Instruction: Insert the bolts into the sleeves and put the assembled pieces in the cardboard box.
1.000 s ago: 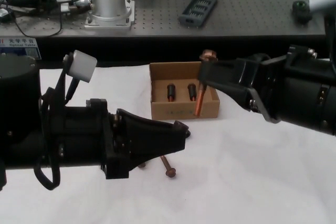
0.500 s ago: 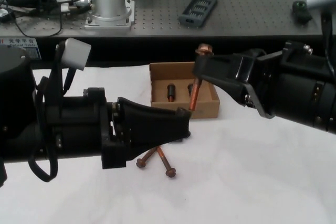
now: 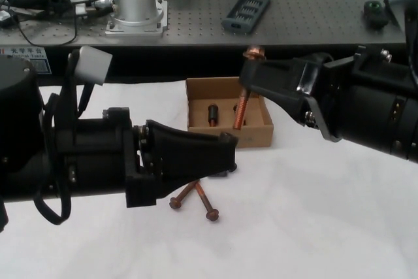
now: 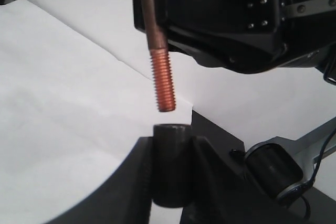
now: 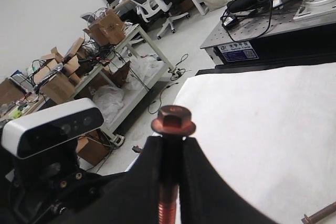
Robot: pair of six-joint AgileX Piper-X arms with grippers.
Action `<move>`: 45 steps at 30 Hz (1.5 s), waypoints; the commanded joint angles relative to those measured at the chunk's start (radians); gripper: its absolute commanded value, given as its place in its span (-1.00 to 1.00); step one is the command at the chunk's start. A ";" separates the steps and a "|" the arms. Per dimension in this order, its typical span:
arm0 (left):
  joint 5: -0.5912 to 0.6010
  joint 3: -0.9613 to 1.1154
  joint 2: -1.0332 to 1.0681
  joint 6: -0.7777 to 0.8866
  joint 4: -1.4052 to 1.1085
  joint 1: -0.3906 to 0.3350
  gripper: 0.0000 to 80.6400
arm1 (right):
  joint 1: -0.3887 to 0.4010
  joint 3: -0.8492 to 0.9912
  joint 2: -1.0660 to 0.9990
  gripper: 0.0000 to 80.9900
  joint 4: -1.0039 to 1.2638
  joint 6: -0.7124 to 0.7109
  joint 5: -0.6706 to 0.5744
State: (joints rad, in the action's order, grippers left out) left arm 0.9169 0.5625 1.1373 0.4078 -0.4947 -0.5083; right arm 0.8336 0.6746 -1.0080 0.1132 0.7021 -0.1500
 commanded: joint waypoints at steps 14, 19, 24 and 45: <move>0.001 0.002 -0.011 0.038 -0.084 -0.003 -0.99 | -0.004 0.006 -0.005 -0.96 0.059 0.113 0.005; -0.015 0.002 -0.011 0.038 -0.084 -0.003 -0.99 | -0.004 0.006 -0.005 -0.96 0.058 0.142 0.005; -0.037 0.002 -0.011 0.040 -0.086 -0.003 -0.99 | -0.004 0.006 -0.005 -0.96 0.058 0.158 0.005; -0.058 0.002 -0.011 0.042 -0.090 -0.003 -0.99 | 0.144 0.006 -0.005 -0.96 -0.033 -0.010 0.185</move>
State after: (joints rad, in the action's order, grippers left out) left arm 0.8779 0.5481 1.1373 0.4307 -0.5344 -0.5083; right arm 0.9611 0.6792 -1.0080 0.0889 0.6722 0.0480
